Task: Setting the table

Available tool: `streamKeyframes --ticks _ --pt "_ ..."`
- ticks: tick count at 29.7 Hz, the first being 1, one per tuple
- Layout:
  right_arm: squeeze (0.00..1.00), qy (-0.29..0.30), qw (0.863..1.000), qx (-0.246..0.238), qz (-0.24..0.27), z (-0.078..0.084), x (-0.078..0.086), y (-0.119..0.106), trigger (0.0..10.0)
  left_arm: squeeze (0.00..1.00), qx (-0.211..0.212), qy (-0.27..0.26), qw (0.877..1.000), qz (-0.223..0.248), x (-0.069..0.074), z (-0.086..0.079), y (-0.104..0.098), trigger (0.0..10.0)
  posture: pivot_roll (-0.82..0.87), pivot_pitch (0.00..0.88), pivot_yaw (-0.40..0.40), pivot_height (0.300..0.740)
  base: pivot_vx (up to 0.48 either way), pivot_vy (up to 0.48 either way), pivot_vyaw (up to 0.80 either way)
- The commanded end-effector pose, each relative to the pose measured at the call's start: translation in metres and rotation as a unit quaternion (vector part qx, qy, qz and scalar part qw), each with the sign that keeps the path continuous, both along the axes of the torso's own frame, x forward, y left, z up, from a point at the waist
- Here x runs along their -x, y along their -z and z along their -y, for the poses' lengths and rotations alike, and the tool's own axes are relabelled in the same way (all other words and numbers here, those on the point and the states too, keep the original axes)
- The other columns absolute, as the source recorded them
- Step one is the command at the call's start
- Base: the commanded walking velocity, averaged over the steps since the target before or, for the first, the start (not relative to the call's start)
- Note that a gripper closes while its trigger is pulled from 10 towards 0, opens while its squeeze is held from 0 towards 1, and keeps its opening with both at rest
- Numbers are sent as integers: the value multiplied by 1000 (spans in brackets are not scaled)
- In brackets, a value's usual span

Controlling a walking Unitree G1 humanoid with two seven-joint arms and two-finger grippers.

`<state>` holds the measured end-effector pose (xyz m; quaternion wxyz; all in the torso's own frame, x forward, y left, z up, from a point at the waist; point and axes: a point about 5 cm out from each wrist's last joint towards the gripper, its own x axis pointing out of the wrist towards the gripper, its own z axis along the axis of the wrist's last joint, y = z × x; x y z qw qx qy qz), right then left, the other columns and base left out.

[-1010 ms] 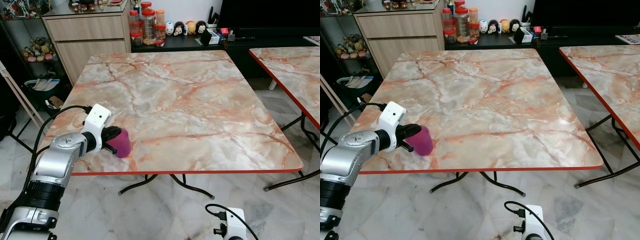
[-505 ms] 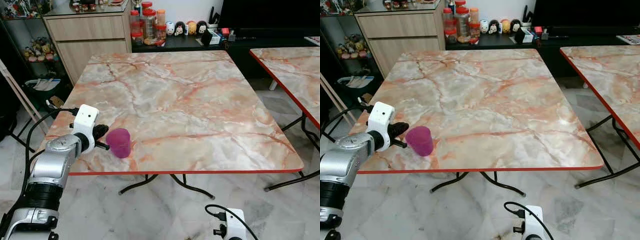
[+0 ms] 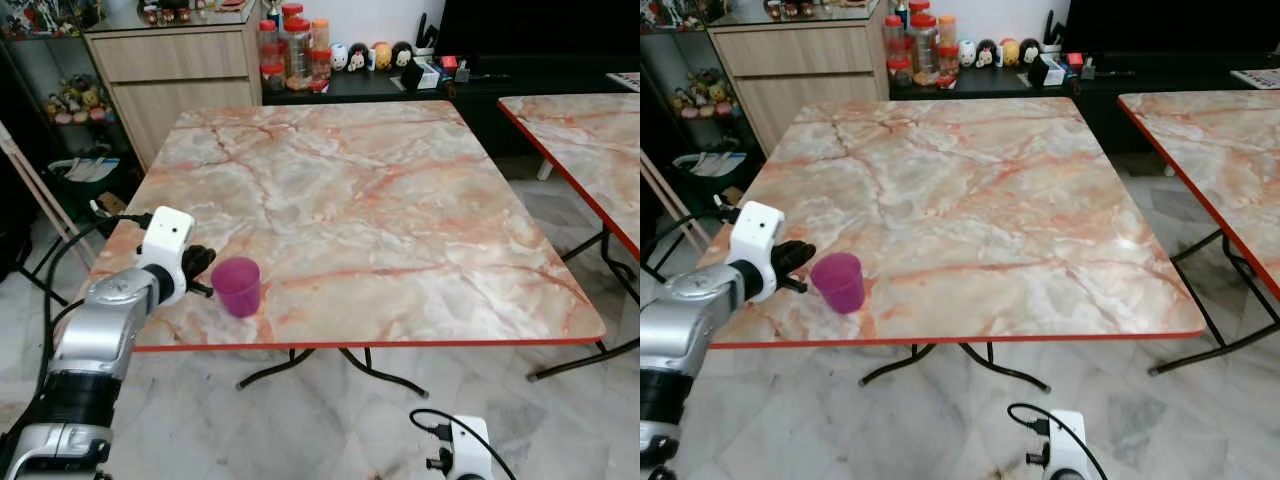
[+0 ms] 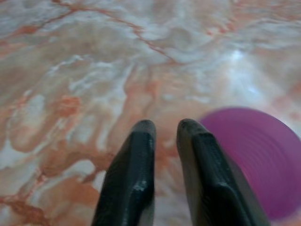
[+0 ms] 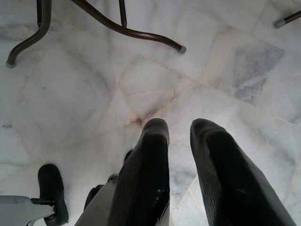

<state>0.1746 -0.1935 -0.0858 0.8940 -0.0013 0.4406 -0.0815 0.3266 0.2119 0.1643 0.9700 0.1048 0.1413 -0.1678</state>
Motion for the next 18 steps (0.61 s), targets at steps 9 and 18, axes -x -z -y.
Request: streamKeyframes --ticks 9,18 --pt "0 -7 1000 -1 2 -2 -2 -1 10000 1000 -16 36 999 -3 6 8 -5 10000 39 0 2 740 0 0 0" --pt "0 -5 1000 0 3 -1 -2 -1 10000 1000 -25 49 998 -12 5 16 -3 10000 33 0 5 740 0 0 0"
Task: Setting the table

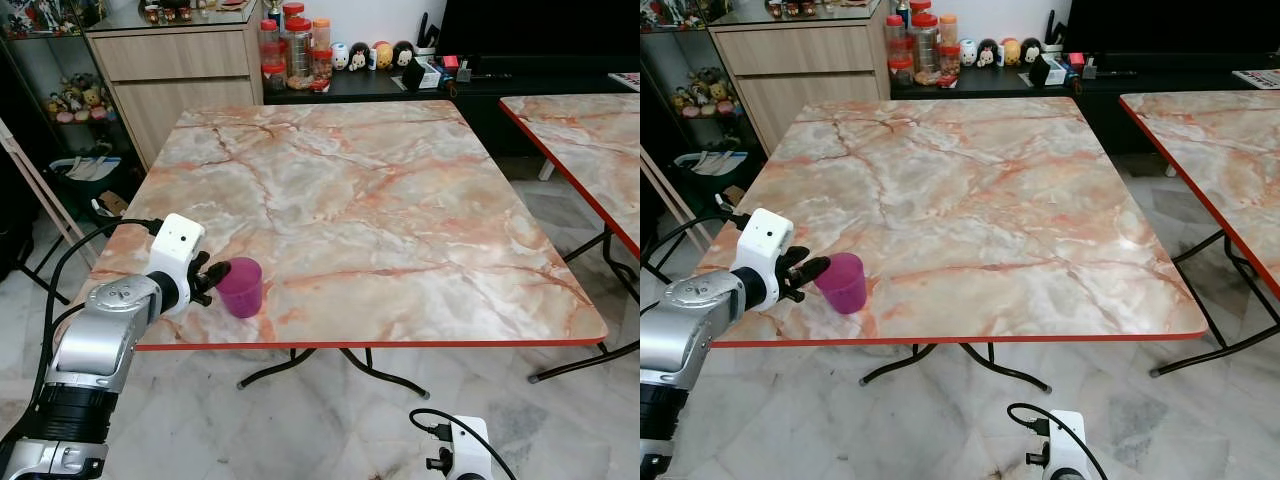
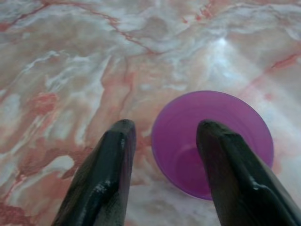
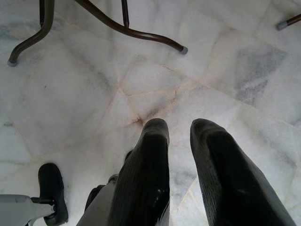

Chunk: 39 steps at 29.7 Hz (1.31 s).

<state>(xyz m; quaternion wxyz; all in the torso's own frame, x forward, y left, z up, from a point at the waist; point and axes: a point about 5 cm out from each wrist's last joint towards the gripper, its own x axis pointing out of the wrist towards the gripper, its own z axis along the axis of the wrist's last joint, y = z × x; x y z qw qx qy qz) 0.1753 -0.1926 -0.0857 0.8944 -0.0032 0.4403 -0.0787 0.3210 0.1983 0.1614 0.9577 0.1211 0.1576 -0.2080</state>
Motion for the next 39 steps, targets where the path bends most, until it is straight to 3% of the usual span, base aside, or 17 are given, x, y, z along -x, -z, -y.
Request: streamKeyframes --ticks 1,2,10,25,39 --pt "0 -1 1000 0 2 -1 -2 -1 10000 651 -14 6 1000 6 0 2 -6 10000 33 0 5 740 0 0 0" --pt "0 -1 1000 0 2 0 -2 -1 10000 0 -17 5 1000 5 -1 2 -5 10000 33 0 4 740 0 0 0" --pt "0 -2 1000 0 2 0 -2 -1 10000 0 -10 14 1000 -7 -2 9 0 10000 33 0 4 740 0 0 0" --pt "0 1 1000 -1 4 0 -3 -1 10000 0 -3 4 999 -37 -22 11 -1 10000 23 0 13 740 0 0 0" --pt "0 0 1000 -2 5 -1 -3 -1 10000 0 -18 12 998 -55 -21 7 6 10000 23 0 13 740 0 0 0"
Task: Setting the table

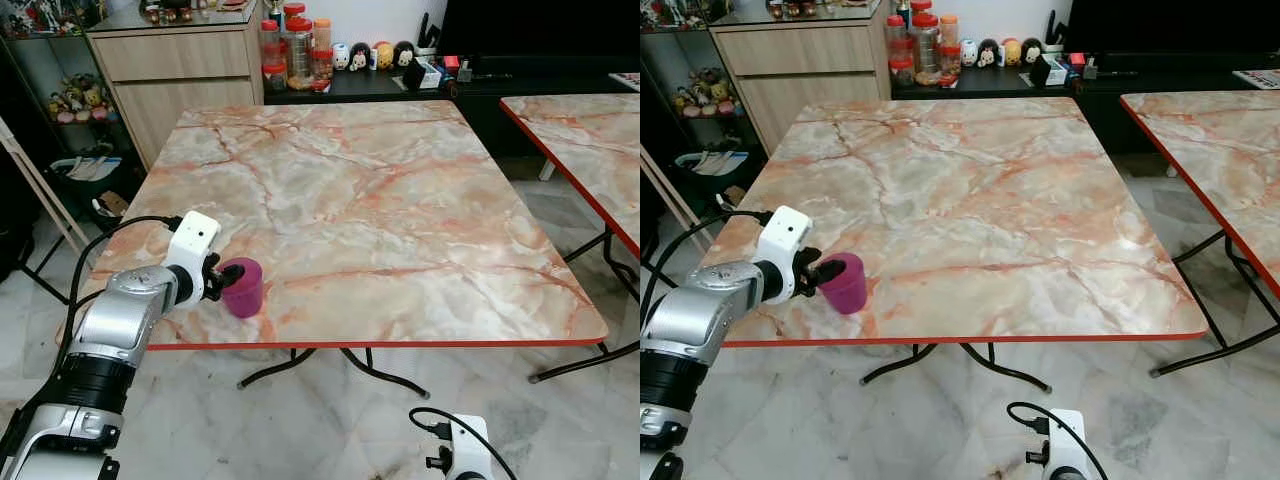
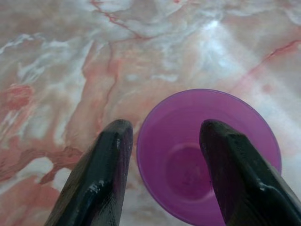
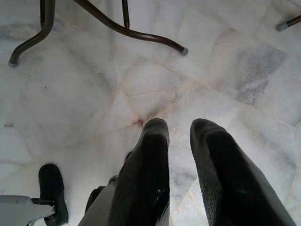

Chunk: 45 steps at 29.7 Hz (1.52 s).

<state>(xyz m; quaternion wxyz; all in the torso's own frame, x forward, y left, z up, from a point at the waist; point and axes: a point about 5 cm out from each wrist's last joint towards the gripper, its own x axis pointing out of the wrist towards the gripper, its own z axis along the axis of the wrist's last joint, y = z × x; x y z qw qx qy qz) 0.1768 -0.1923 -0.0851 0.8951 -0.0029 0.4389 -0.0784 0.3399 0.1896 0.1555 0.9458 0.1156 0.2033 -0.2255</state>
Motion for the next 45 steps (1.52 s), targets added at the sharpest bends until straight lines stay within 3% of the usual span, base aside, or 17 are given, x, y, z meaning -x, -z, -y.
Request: streamKeyframes --ticks 1,11,12,13,14,15,45 --pt "0 0 1000 -2 3 -1 -1 0 10000 0 -15 0 1000 -6 -2 -2 0 10000 23 0 13 740 0 0 0" --pt "0 4 1000 0 1 1 1 0 10000 0 -17 5 1000 -18 -4 0 5 9922 14 0 17 740 0 0 0" --pt "0 4 1000 0 0 1 2 0 10000 0 -17 7 1000 -18 -4 1 5 8745 12 0 18 740 0 0 0" --pt "0 4 1000 0 0 1 2 0 10000 0 -17 7 1000 -18 -4 1 5 8745 12 0 18 740 0 0 0" --pt "0 5 1000 1 1 1 2 0 10000 0 -17 6 1000 -17 -4 1 5 4784 12 0 18 740 0 0 0" --pt "0 5 1000 1 1 2 1 0 10000 0 -18 6 1000 -16 -4 1 4 0 12 0 17 740 0 0 0" --pt "0 3 1000 1 3 1 -1 -1 10000 0 -23 3 1000 -9 -5 -3 3 0 17 0 14 740 0 0 0"
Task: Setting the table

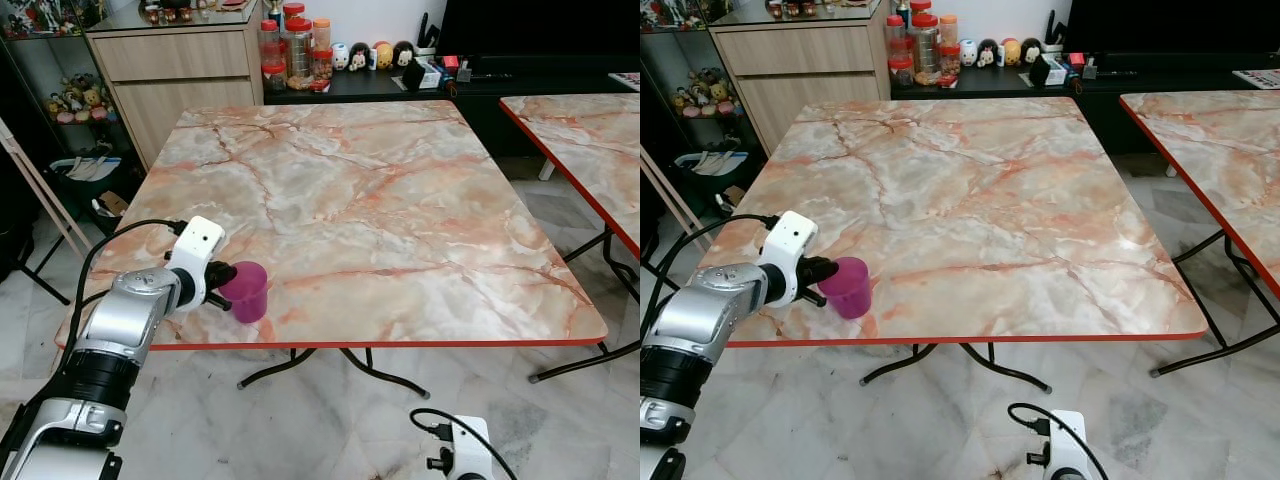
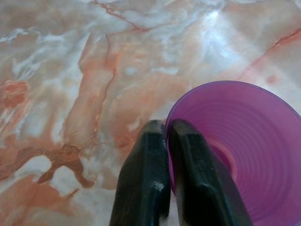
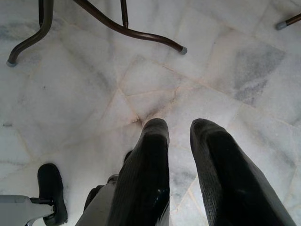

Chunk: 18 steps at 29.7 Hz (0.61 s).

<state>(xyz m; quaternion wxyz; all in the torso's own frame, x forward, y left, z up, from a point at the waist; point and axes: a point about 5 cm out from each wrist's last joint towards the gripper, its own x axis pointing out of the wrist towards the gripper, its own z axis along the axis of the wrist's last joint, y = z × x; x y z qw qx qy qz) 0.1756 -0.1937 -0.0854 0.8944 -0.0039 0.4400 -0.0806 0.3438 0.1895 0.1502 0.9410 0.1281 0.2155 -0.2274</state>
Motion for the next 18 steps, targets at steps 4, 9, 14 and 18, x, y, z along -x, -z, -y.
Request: streamKeyframes --ticks 4,9,14,18 --pt "0 2 1000 -1 5 -1 -3 -1 10000 0 -8 -2 1000 1 -1 -3 -1 0 16 0 15 740 0 0 0" --pt "0 2 1000 -2 5 -1 -3 -1 10000 0 38 -46 996 62 -8 -10 -12 0 16 0 15 740 0 0 0" --pt "0 0 1000 -1 5 -1 -3 -1 10000 0 63 -119 983 128 -14 -27 -27 10000 17 0 15 740 0 0 0" --pt "0 -9 1000 0 4 -1 -2 -1 10000 0 95 -319 907 258 -6 -92 -55 10000 25 0 13 740 0 0 0"
